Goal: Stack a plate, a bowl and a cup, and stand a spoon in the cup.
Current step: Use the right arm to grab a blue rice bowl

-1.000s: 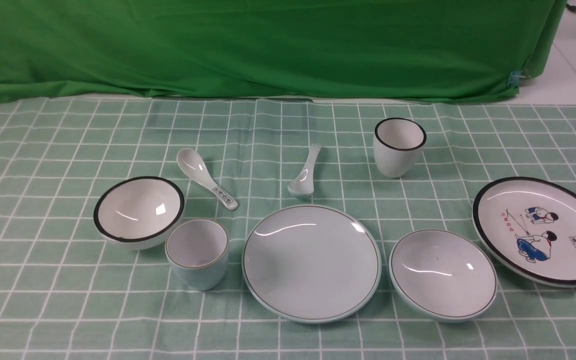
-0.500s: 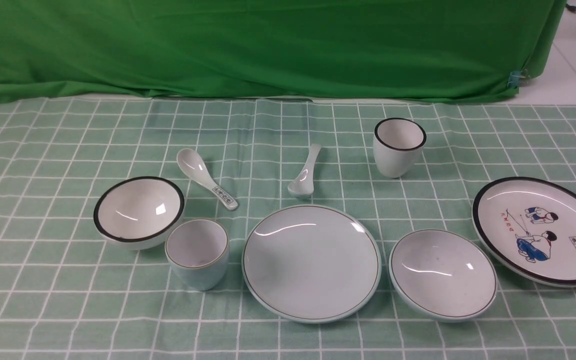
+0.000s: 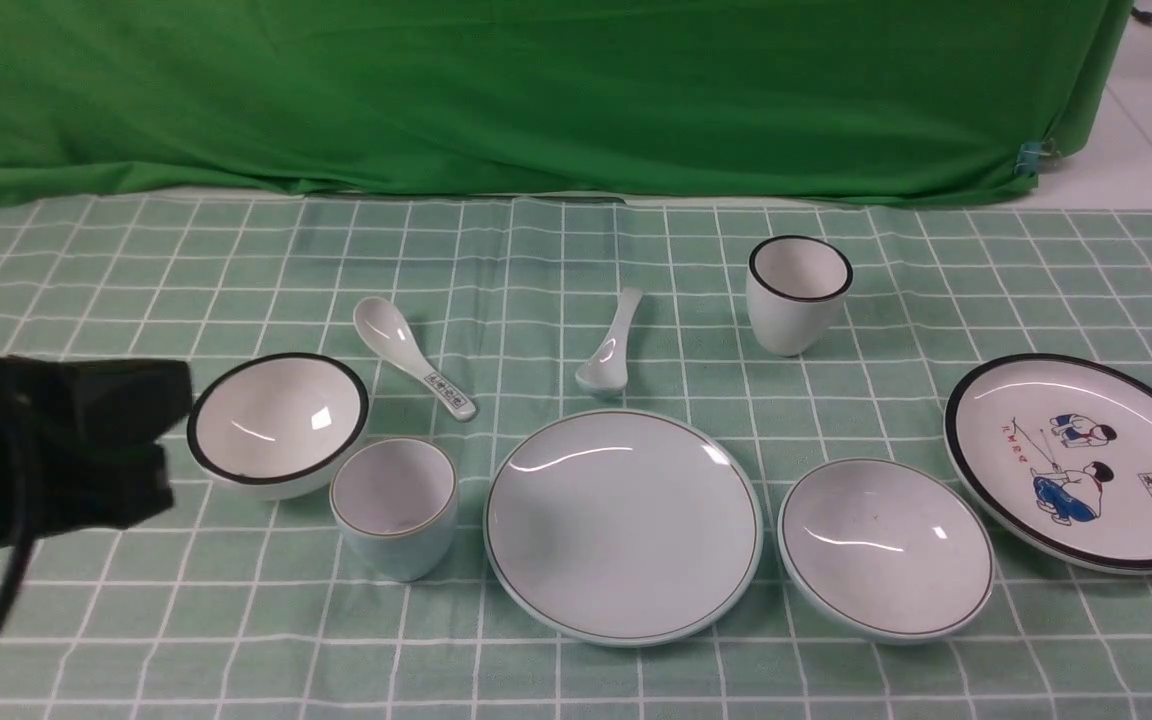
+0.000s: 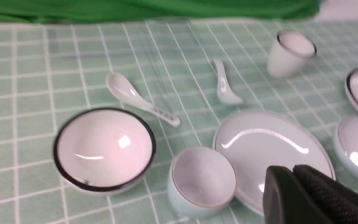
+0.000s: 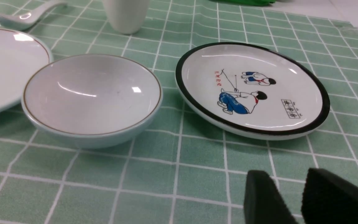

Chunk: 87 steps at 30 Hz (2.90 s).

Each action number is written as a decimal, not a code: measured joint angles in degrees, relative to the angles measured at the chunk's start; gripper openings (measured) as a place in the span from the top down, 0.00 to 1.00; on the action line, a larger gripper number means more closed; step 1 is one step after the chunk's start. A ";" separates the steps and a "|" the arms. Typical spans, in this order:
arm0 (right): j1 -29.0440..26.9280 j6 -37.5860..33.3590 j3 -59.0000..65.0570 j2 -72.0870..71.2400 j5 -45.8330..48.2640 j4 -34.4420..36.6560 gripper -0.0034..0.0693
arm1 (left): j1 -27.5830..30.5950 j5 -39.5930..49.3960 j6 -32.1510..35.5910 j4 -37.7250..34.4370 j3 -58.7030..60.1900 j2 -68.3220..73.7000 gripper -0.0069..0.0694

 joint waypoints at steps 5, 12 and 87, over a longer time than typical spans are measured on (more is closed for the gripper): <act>0.00 1.27 0.00 0.00 -3.79 0.95 0.62 | -1.59 0.21 1.96 -4.21 0.00 4.19 0.89; 0.00 20.27 0.00 -0.07 -13.35 8.64 0.62 | -1.96 -0.78 4.95 -4.97 -0.35 3.83 0.89; 33.30 -1.40 -64.58 97.85 28.53 -6.66 0.84 | -1.96 10.80 5.50 -0.40 -0.47 -14.06 0.89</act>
